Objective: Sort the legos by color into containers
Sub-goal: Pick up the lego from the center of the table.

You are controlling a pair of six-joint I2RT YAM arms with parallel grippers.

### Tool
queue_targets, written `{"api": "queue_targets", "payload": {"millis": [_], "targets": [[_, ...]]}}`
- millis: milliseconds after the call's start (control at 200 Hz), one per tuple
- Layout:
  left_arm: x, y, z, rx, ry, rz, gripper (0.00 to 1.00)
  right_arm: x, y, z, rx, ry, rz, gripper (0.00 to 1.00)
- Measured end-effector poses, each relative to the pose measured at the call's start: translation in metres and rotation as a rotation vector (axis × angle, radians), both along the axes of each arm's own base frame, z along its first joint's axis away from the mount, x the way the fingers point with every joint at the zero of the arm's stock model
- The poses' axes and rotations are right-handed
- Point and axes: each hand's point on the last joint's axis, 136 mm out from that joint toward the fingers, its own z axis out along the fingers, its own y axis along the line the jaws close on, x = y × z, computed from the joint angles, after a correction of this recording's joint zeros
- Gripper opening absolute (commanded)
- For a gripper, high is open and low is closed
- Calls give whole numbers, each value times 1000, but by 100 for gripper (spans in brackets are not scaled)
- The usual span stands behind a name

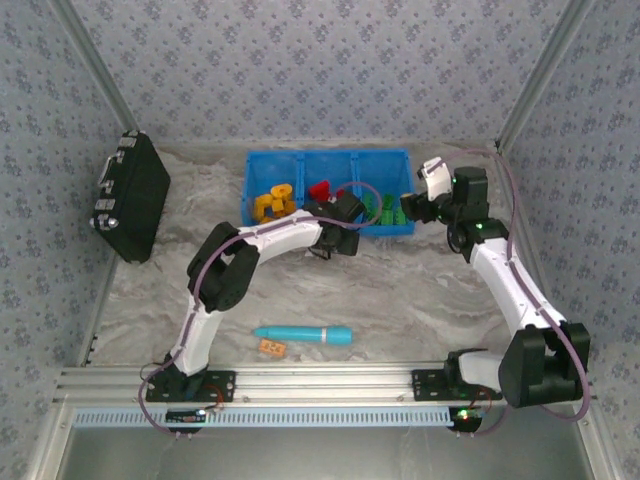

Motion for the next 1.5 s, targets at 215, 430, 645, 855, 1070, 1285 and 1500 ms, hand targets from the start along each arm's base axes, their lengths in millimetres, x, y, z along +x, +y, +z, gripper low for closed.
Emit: {"api": "queue_targets", "payload": {"millis": [215, 430, 645, 855, 1070, 1285, 1500], "targets": [[-5, 8, -16, 63, 22, 15, 57, 2, -3, 1, 5, -13, -9, 73], [-5, 8, -18, 87, 0, 28, 47, 2, -5, -1, 13, -10, -15, 72], [-2, 7, -17, 95, -32, 39, 39, 2, -5, -1, 17, -9, -17, 72], [-1, 6, -17, 99, -44, 40, 33, 2, -3, -1, 23, -8, -10, 71], [-5, 9, -16, 104, -78, 40, 31, 1, 0, -1, 39, -3, 0, 71], [-22, 28, -8, 156, -89, 35, 28, -1, 1, -4, 53, 17, -1, 71], [-23, 29, 53, 102, -190, 38, 28, -4, 5, -5, 62, 28, 4, 71]]}}
